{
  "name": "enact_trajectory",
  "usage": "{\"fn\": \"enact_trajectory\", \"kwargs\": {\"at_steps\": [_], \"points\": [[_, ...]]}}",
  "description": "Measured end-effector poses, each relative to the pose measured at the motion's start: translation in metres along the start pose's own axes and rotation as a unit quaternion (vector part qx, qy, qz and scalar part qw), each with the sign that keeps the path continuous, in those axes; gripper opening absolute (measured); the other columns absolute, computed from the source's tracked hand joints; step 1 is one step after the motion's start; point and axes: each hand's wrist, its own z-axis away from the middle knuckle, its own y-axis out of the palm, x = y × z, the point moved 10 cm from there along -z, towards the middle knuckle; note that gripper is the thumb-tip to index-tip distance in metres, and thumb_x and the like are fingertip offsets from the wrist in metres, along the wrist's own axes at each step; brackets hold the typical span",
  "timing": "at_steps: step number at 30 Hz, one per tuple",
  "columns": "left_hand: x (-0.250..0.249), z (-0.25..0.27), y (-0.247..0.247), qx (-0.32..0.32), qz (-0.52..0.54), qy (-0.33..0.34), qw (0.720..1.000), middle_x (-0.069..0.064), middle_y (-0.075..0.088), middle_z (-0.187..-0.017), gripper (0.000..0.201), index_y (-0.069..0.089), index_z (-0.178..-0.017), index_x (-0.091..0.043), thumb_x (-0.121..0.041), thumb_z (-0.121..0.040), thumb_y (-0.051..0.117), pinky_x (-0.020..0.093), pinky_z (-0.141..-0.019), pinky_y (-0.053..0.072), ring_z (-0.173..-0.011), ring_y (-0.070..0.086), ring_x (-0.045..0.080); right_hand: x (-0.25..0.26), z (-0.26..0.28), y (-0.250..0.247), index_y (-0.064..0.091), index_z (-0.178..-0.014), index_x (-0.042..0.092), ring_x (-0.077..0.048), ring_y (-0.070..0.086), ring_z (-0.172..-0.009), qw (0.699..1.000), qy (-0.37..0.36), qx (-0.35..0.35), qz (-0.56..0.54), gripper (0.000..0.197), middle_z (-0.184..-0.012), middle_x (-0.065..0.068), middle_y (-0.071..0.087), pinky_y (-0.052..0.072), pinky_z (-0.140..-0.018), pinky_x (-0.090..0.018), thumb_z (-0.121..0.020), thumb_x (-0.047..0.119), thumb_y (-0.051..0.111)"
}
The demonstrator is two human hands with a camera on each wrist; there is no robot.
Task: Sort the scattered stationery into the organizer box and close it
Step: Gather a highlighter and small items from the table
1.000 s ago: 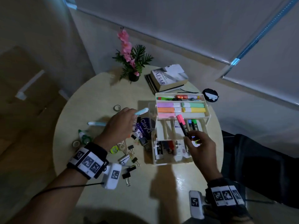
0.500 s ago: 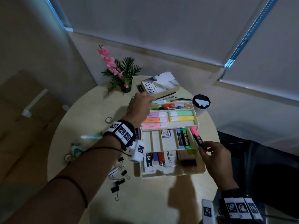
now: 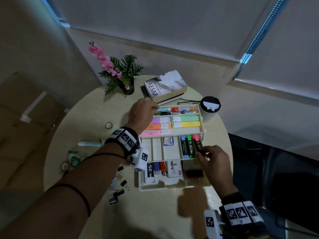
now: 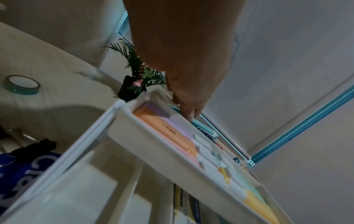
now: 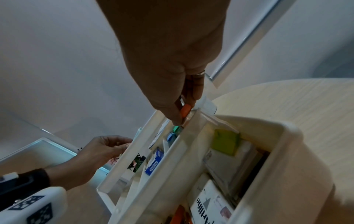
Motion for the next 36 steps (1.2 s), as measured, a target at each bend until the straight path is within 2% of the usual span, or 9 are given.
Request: {"fn": "enact_trajectory", "kwargs": {"at_steps": [6, 10, 14, 17, 22, 25, 28, 30, 36], "points": [[0.006, 0.005, -0.001, -0.014, 0.022, 0.005, 1.0, 0.003, 0.07, -0.104, 0.016, 0.078, -0.11, -0.018, -0.02, -0.095, 0.074, 0.042, -0.086, 0.053, -0.098, 0.062, 0.027, -0.005, -0.004, 0.01, 0.079, -0.102, 0.013, -0.014, 0.062, -0.076, 1.0, 0.018, -0.001, 0.007, 0.017, -0.095, 0.0, 0.063, 0.056, -0.071, -0.033, -0.086, 0.018, 0.084], [0.021, 0.023, -0.018, -0.041, 0.042, 0.029, 0.998, 0.003, 0.067, -0.103, 0.015, 0.075, -0.111, -0.018, -0.023, -0.098, 0.068, 0.043, -0.084, 0.053, -0.097, 0.06, 0.025, -0.001, -0.001, 0.012, 0.08, -0.105, 0.014, -0.013, 0.057, -0.073, 0.999, 0.01, 0.0, 0.05, 0.015, -0.098, -0.001, 0.06, 0.047, -0.067, -0.027, -0.095, 0.024, 0.076], [0.058, 0.055, -0.053, -0.094, 0.047, 0.04, 0.994, 0.002, 0.066, -0.104, 0.015, 0.072, -0.108, -0.016, -0.022, -0.1, 0.061, 0.038, -0.082, 0.052, -0.099, 0.062, 0.025, 0.01, 0.004, 0.017, 0.078, -0.103, 0.011, -0.019, 0.06, -0.075, 0.997, -0.002, -0.003, 0.071, 0.012, -0.099, -0.003, 0.062, 0.042, -0.069, -0.025, -0.092, 0.014, 0.076], [0.107, 0.085, -0.071, -0.108, 0.039, 0.01, 0.993, 0.001, 0.066, -0.105, 0.017, 0.072, -0.107, -0.018, -0.014, -0.098, 0.058, 0.036, -0.081, 0.054, -0.098, 0.063, 0.024, 0.044, 0.013, 0.033, 0.077, -0.102, 0.013, -0.023, 0.064, -0.081, 0.996, -0.048, 0.009, 0.069, 0.012, -0.1, -0.003, 0.064, 0.049, -0.067, -0.029, -0.09, 0.012, 0.077], [0.211, 0.142, -0.084, -0.062, -0.006, -0.094, 0.994, 0.006, 0.067, -0.101, 0.019, 0.073, -0.102, -0.015, -0.006, -0.088, 0.064, 0.043, -0.079, 0.058, -0.093, 0.067, 0.032, 0.128, 0.034, 0.085, 0.074, -0.096, 0.013, -0.015, 0.059, -0.078, 0.985, -0.158, 0.067, 0.017, 0.007, -0.095, 0.002, 0.06, 0.05, -0.067, -0.031, -0.09, 0.01, 0.076], [0.271, 0.177, -0.08, -0.004, -0.044, -0.163, 0.986, 0.012, 0.066, -0.106, 0.026, 0.074, -0.107, -0.013, -0.002, -0.084, 0.069, 0.046, -0.081, 0.059, -0.098, 0.066, 0.038, 0.177, 0.054, 0.13, 0.074, -0.097, 0.016, -0.009, 0.054, -0.072, 0.969, -0.212, 0.129, 0.011, 0.005, -0.094, 0.005, 0.059, 0.044, -0.063, -0.026, -0.092, 0.015, 0.075], [0.313, 0.197, -0.073, 0.039, -0.06, -0.204, 0.976, 0.012, 0.062, -0.112, 0.032, 0.072, -0.115, -0.014, -0.001, -0.087, 0.068, 0.045, -0.087, 0.055, -0.107, 0.06, 0.037, 0.214, 0.073, 0.176, 0.075, -0.104, 0.018, -0.011, 0.06, -0.075, 0.951, -0.244, 0.188, 0.022, 0.013, -0.1, 0.005, 0.063, 0.045, -0.062, -0.024, -0.09, 0.017, 0.074], [0.329, 0.199, -0.065, 0.059, -0.056, -0.207, 0.975, 0.01, 0.06, -0.116, 0.035, 0.07, -0.12, -0.015, 0.0, -0.089, 0.065, 0.046, -0.092, 0.053, -0.112, 0.055, 0.035, 0.228, 0.083, 0.208, 0.074, -0.108, 0.019, -0.016, 0.063, -0.076, 0.941, -0.246, 0.229, 0.042, 0.019, -0.099, 0.002, 0.064, 0.05, -0.059, -0.029, -0.089, 0.016, 0.073], [0.335, 0.18, -0.037, 0.107, -0.061, -0.154, 0.98, 0.006, 0.061, -0.128, 0.043, 0.066, -0.133, -0.018, -0.005, -0.093, 0.064, 0.047, -0.101, 0.047, -0.12, 0.052, 0.033, 0.23, 0.098, 0.272, 0.067, -0.095, 0.02, -0.021, 0.063, -0.072, 0.919, -0.198, 0.322, 0.11, 0.005, -0.091, -0.001, 0.064, 0.055, -0.064, -0.039, -0.093, 0.022, 0.063]]}}
